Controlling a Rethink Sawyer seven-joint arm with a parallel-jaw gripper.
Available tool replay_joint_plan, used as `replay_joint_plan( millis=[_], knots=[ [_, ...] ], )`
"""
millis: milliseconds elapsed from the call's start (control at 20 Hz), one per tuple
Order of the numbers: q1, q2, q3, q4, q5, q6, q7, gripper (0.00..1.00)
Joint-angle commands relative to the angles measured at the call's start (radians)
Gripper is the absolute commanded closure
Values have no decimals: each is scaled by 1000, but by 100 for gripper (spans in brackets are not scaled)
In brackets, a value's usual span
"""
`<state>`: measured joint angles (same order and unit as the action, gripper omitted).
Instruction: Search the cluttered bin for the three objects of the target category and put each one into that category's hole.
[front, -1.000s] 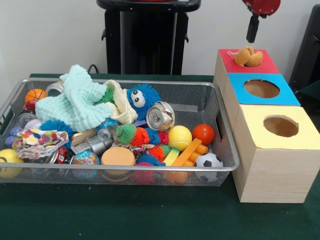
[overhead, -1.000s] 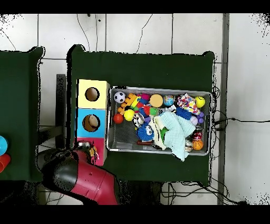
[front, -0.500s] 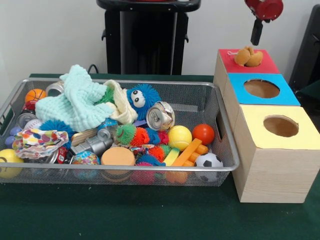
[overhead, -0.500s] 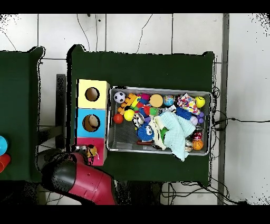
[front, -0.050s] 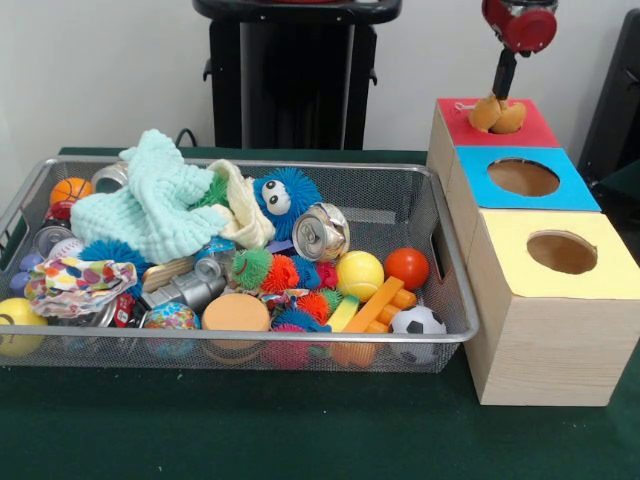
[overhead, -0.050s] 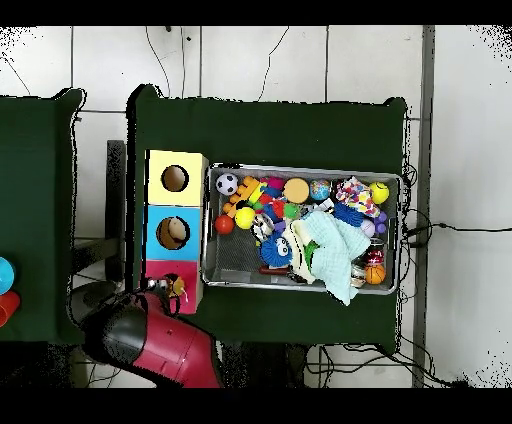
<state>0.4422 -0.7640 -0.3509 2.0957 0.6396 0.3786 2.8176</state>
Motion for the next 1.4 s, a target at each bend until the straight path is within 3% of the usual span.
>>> replay_joint_plan(
  millis=[50, 600, 950, 1200, 1400],
  knots=[
    [-39, 80, 108, 41, 29, -138, 164, 100],
    [-31, 122, 146, 22, 74, -233, 215, 100],
    [-84, 145, 220, 32, 73, -257, 180, 100],
    [-92, 178, 232, 18, 62, -239, 162, 100],
    [-71, 184, 209, 4, 68, -164, 169, 100]
  ],
)
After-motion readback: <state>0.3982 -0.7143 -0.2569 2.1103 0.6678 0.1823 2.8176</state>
